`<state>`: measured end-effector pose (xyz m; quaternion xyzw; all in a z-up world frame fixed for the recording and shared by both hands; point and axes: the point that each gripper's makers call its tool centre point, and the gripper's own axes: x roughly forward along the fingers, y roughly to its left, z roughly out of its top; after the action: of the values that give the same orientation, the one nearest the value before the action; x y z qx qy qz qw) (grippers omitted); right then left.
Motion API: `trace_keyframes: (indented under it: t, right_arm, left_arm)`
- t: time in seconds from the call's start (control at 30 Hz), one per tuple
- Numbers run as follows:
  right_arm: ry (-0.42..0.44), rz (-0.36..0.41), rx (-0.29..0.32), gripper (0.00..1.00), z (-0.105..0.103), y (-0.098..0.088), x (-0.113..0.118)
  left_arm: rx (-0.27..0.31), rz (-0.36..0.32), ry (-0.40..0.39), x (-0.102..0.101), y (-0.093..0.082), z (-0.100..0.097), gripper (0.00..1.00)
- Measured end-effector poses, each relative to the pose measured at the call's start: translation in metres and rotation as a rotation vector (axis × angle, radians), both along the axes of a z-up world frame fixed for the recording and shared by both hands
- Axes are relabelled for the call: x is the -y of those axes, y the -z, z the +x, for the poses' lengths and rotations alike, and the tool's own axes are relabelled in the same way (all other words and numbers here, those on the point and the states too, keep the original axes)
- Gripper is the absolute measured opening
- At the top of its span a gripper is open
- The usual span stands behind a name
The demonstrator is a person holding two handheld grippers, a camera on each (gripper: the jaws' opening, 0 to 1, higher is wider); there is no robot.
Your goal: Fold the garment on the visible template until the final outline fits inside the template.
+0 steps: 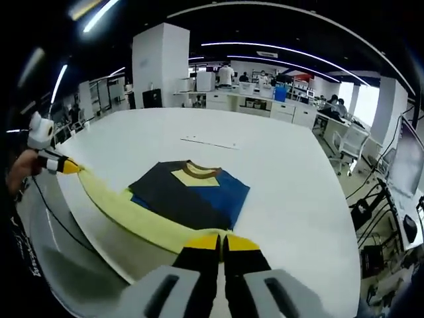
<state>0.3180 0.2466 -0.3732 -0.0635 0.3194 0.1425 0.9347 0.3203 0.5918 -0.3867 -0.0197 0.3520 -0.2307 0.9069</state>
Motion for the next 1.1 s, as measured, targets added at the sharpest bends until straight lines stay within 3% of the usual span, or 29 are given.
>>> trace_keyframes:
  t: [0.3, 0.57, 1.1]
  right_arm:
    - [-0.019, -0.003, 0.036, 0.00, 0.028, -0.015, -0.002]
    - [-0.034, -0.013, 0.063, 0.00, 0.054, -0.022, 0.000]
    - [-0.002, -0.010, 0.106, 0.00, 0.104, -0.021, 0.007]
  left_arm:
    - [0.029, 0.000, -0.028, -0.003, -0.009, 0.021, 0.00]
    - [0.101, 0.008, -0.034, 0.000, -0.024, 0.050, 0.00]
    - [0.210, -0.030, -0.104, 0.002, -0.037, 0.111, 0.00]
